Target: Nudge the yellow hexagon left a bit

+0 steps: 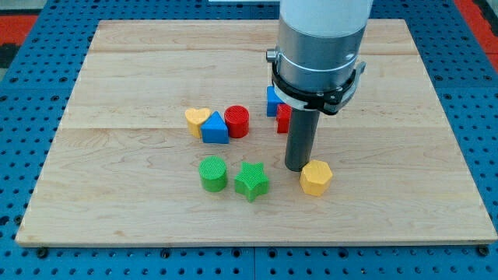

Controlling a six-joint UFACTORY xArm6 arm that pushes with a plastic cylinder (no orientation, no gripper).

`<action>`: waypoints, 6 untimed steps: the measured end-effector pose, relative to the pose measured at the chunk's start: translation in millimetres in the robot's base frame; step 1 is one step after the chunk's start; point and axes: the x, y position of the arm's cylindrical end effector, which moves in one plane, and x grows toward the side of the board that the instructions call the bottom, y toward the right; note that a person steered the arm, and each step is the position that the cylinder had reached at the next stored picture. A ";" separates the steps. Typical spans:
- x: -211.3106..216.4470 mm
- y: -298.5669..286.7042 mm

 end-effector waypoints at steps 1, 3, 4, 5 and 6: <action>-0.8 2.8; -18.3 18.9; -5.6 62.2; 9.7 51.0; 16.3 46.6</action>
